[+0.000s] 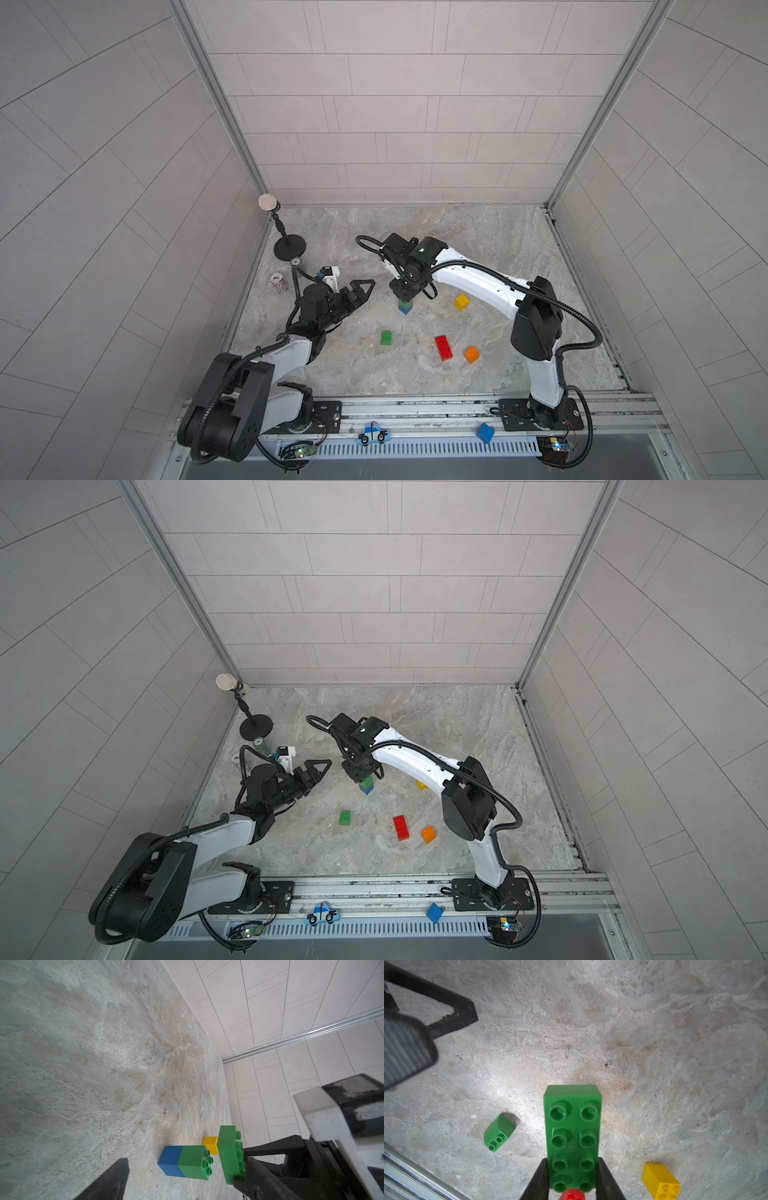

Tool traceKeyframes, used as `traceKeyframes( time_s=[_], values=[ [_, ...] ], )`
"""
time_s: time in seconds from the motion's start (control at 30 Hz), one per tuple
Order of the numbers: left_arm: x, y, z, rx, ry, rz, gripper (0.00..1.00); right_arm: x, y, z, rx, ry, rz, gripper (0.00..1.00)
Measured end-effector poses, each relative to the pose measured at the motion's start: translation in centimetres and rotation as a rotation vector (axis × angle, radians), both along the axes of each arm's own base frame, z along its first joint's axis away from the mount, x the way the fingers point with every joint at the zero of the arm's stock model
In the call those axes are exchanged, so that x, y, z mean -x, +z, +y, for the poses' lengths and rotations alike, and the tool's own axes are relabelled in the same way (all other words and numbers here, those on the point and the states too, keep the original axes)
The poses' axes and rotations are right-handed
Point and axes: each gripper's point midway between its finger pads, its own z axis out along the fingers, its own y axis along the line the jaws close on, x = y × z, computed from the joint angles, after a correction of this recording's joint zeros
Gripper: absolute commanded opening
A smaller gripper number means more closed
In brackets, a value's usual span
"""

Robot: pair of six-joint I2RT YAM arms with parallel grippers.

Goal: Assemble a fork with lego
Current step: Assemble the lego brick with the lego brick.

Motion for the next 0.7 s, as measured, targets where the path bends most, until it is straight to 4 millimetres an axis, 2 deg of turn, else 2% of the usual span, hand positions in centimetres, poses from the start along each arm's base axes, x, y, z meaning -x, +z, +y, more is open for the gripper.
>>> traceKeyframes(
  time_s=[0.2,0.43,0.7],
  values=[
    [-0.4,-0.2,-0.6,0.043,-0.029,-0.002,0.92,0.0,0.0,0.3,0.014,0.003,0.024,0.0],
    [-0.7,-0.3,-0.7,0.07,-0.036,-0.004,0.92,0.1,-1.1,0.3,0.042,0.005,0.058,0.0],
    [-0.9,0.0,-0.6,0.073,-0.034,-0.017,0.92,0.0,-0.9,0.1,0.055,0.005,0.052,0.0]
  ],
)
